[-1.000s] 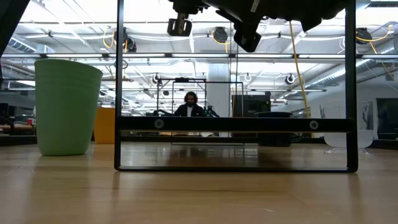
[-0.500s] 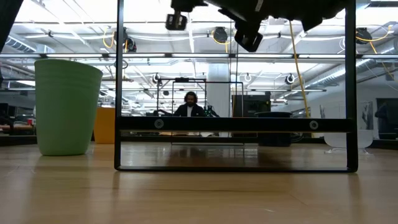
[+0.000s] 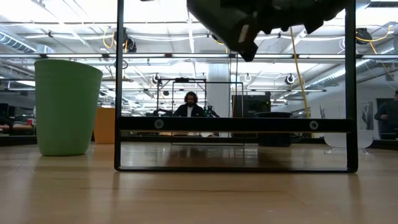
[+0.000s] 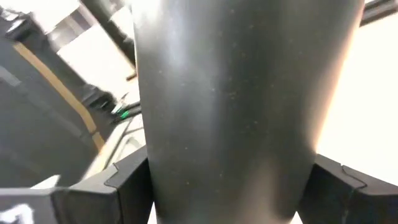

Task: Stack small to large cups/mugs on shelf
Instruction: Put the black cup on the shelf

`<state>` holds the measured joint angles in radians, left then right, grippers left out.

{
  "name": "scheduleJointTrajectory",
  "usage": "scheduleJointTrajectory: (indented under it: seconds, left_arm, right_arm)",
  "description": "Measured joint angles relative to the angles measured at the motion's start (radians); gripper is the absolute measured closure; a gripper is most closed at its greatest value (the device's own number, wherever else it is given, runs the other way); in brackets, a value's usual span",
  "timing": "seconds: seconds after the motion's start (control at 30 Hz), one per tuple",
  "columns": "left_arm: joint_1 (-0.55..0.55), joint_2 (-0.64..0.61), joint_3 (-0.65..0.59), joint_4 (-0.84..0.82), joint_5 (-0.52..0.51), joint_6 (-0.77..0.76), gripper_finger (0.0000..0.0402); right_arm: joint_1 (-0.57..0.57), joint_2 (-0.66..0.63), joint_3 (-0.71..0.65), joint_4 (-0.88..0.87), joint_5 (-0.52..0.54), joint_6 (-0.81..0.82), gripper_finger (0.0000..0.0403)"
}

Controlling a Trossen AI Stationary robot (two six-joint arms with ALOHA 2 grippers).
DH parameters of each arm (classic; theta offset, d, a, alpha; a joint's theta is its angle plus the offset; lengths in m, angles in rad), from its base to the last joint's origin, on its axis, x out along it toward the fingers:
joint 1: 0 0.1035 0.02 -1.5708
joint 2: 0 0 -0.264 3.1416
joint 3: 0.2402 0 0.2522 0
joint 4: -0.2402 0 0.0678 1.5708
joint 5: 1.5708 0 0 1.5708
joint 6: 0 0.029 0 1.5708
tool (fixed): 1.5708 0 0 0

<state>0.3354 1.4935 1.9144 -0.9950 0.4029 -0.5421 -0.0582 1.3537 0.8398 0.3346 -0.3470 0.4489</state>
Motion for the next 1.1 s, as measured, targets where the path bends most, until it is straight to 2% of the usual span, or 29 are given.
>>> scheduleJointTrajectory:
  seconds: [0.4, 0.73, 0.93, 1.1]
  left_arm:
    - [-0.066, -0.16, 0.0, -0.057, -0.288, -0.042, 0.032]
    - [-0.132, -0.173, 0.0, -0.078, -0.356, -0.07, 0.032]
    - [-0.155, -0.182, 0.0, -0.058, -0.406, -0.093, 0.032]
    - [-0.161, -0.208, 0.0, -0.042, -0.446, -0.122, 0.032]
  right_arm:
    - [-0.11, -0.006, 0.0, 0.05, 0.092, -0.151, 0.0119]
    - [-0.139, -0.042, 0.0, 0.06, 0.303, -0.35, 0.0119]
    - [-0.153, -0.072, -0.006, 0.133, 0.329, -0.393, 0.0119]
    - [-0.159, -0.077, -0.09, 0.274, 0.357, -0.409, 0.0119]
